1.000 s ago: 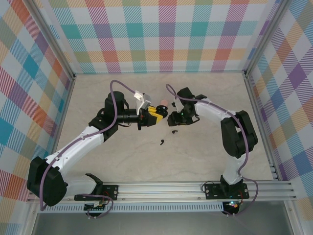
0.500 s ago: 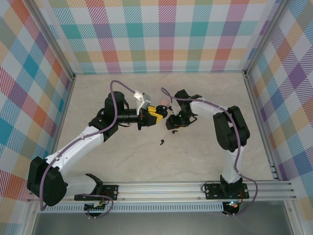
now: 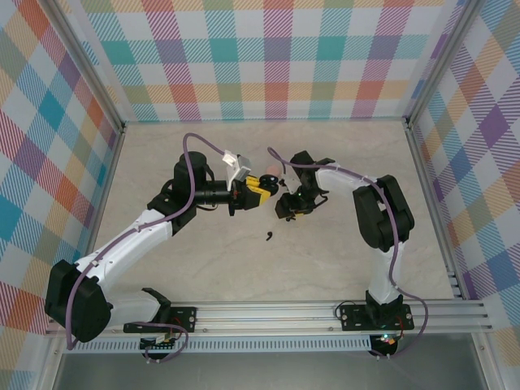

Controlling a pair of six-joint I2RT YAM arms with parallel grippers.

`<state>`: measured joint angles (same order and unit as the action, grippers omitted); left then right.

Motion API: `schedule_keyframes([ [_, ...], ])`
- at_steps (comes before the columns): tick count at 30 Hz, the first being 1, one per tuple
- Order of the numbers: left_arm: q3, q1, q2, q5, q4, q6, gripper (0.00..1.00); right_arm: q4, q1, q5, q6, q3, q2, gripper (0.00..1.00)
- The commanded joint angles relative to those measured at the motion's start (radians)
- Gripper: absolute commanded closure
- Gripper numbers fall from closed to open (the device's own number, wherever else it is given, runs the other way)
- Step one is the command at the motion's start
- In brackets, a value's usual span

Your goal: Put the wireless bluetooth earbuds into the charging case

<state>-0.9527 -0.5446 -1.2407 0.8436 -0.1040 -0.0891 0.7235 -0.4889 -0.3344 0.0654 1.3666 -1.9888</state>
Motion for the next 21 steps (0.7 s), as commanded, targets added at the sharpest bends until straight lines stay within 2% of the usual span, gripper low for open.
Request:
schedule_keyframes([
  [1,-0.016,0.000,0.001,0.006,-0.001,0.006,0.80,0.022,-0.007,-0.024,-0.018,-0.014,0.013,0.45],
  [8,-0.023,0.000,-0.003,0.008,0.001,0.007,0.80,0.026,-0.014,-0.030,-0.008,-0.023,0.026,0.47],
  [21,-0.024,0.000,-0.002,0.006,0.009,0.005,0.80,-0.010,-0.039,0.129,0.081,-0.040,0.043,0.62],
])
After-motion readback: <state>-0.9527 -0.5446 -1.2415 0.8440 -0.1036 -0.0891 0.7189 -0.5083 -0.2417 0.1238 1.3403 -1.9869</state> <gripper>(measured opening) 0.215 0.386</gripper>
